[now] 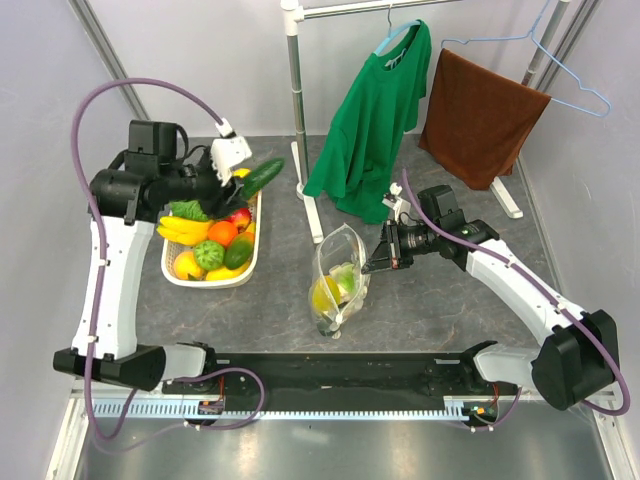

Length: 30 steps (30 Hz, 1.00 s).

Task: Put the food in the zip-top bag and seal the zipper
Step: Place the fake vegetable in the zipper food storage bag.

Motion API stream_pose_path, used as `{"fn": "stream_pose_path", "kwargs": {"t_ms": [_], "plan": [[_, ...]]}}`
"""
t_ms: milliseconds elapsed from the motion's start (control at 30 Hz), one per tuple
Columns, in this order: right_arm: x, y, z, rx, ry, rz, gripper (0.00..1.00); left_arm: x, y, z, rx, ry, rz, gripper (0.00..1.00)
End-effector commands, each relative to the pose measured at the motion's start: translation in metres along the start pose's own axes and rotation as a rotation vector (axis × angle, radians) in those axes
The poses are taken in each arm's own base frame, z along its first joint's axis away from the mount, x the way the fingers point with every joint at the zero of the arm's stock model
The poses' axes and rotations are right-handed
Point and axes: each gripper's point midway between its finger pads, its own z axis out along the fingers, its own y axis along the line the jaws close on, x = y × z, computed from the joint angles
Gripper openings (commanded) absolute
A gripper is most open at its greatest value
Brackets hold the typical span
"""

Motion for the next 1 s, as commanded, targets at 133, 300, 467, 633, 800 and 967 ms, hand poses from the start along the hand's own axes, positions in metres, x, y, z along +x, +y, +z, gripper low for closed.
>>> {"fn": "stream_pose_path", "kwargs": {"t_ms": [133, 300, 467, 633, 800, 967], "plan": [[-0.02, 0.014, -0.003, -0.031, -0.043, -0.056, 0.0, -0.103, -0.112, 0.035, 0.286, -0.471, -0.598, 0.2], [-0.018, 0.017, -0.004, -0.046, -0.036, -0.054, 0.0, -0.111, -0.158, 0.074, 0.298, -0.492, -0.538, 0.26], [-0.019, 0.02, -0.006, -0.044, -0.049, -0.062, 0.0, -0.105, -0.172, 0.094, 0.319, -0.339, -0.671, 0.15], [-0.024, 0.02, -0.009, -0.022, -0.079, -0.091, 0.0, -0.092, -0.215, 0.066, 0.546, -0.139, -0.806, 0.12], [-0.024, 0.017, -0.011, -0.001, -0.099, -0.113, 0.0, -0.099, -0.228, 0.041, 0.657, -0.069, -0.897, 0.02], [-0.028, 0.02, -0.013, -0.001, -0.108, -0.135, 0.0, -0.085, -0.23, 0.05, 0.607, 0.045, -1.1, 0.07]]}}
